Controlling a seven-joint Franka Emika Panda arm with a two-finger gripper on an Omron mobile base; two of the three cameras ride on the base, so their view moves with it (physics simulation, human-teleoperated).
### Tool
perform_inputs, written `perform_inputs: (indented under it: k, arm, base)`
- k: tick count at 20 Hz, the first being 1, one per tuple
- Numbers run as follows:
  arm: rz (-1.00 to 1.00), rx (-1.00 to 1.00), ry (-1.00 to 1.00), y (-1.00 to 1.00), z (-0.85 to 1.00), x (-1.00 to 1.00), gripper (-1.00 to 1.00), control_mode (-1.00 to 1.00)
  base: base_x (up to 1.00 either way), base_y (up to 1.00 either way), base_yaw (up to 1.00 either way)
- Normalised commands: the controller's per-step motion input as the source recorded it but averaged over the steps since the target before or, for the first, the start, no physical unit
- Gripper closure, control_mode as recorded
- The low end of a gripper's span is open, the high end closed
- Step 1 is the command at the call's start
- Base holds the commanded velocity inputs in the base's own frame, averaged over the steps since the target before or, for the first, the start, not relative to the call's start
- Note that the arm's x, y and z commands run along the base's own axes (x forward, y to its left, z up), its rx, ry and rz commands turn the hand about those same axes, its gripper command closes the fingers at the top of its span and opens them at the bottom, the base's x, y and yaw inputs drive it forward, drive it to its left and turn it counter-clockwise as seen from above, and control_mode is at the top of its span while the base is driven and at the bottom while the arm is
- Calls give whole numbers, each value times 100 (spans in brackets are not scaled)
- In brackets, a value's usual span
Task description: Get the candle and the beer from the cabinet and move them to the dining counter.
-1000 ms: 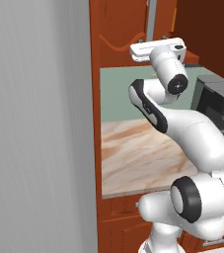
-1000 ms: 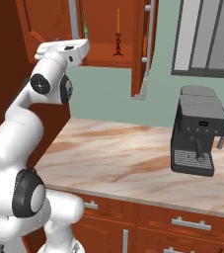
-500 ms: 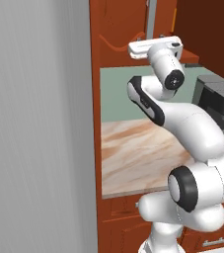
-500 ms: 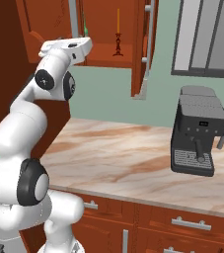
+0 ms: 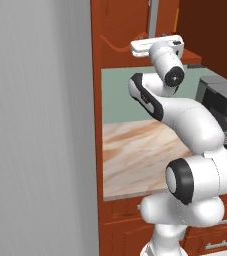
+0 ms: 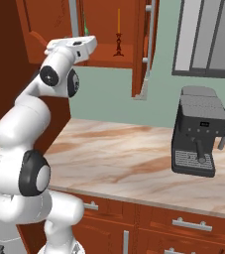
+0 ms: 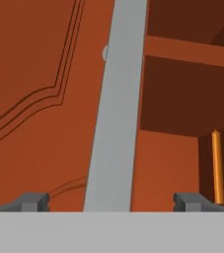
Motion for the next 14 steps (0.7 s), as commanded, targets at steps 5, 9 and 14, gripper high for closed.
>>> perform_inputs:
  k: [5, 9, 14]
  arm:
    - [-1, 0, 0, 0, 0, 25, -100, -100]
    - [0, 0, 0, 0, 0, 18, -100, -100]
    - [0, 0, 0, 0, 0, 16, 100, -100]
  base:
    - [0, 0, 0]
    - [0, 0, 0]
    - [0, 0, 0]
